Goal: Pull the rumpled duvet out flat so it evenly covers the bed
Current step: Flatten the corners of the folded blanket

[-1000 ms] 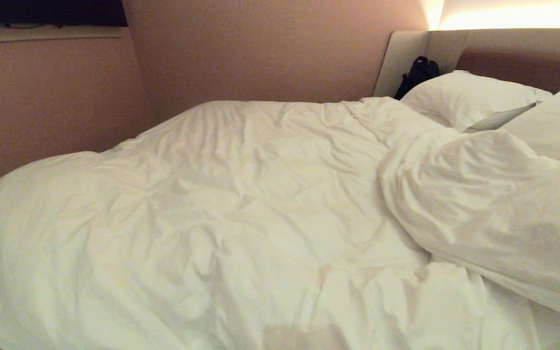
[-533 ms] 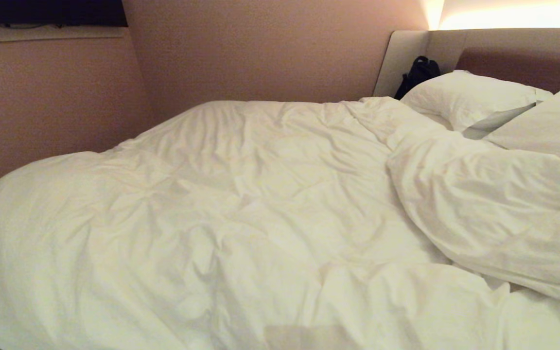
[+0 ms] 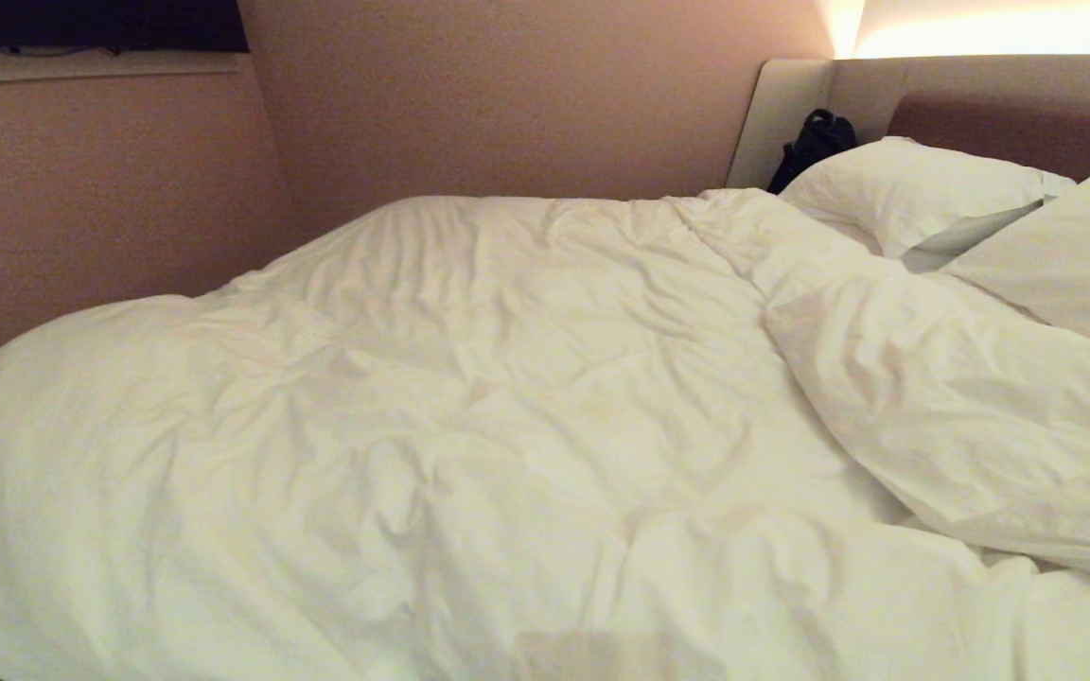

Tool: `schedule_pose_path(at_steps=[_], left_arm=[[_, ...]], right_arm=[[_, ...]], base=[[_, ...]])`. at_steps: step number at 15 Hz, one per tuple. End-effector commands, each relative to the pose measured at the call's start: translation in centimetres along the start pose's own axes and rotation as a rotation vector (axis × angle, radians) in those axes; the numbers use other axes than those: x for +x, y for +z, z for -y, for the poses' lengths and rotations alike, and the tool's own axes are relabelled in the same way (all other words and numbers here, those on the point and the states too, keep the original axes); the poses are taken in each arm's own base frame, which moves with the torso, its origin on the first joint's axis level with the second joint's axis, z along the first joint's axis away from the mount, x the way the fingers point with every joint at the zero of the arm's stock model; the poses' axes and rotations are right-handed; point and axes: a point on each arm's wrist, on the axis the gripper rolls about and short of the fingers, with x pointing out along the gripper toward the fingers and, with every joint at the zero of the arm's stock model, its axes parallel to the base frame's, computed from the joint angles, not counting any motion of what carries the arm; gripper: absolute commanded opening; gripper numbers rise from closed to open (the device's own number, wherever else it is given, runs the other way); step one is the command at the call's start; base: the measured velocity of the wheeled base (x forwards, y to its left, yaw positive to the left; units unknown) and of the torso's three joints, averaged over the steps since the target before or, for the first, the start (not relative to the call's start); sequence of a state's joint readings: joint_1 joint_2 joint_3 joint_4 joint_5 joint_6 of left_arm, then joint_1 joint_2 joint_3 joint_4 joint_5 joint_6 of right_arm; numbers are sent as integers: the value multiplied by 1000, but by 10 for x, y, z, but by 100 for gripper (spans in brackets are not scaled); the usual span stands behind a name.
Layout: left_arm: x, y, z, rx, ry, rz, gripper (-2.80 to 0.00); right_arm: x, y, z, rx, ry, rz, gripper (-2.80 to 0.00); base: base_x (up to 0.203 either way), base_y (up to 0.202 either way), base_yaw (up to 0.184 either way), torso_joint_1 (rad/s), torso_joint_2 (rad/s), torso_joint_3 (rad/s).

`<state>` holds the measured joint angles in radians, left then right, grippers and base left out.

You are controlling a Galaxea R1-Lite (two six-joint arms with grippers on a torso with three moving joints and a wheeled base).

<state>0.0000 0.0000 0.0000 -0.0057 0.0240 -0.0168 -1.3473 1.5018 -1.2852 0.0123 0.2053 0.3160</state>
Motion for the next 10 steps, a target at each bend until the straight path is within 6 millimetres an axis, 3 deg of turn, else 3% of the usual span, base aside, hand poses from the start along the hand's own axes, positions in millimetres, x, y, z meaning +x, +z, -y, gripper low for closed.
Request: schedule_pose_path(at_steps=[1,10], left_arm=[[0,0,0,0,0,0,-280],[0,0,0,0,0,0,-280]], right_arm=[[8,-1,8,12,-22,-11,-280],[25,-17,48,59,-142,-80,-280]], base=[[0,0,0,0,0,0],[0,0,0,0,0,0]])
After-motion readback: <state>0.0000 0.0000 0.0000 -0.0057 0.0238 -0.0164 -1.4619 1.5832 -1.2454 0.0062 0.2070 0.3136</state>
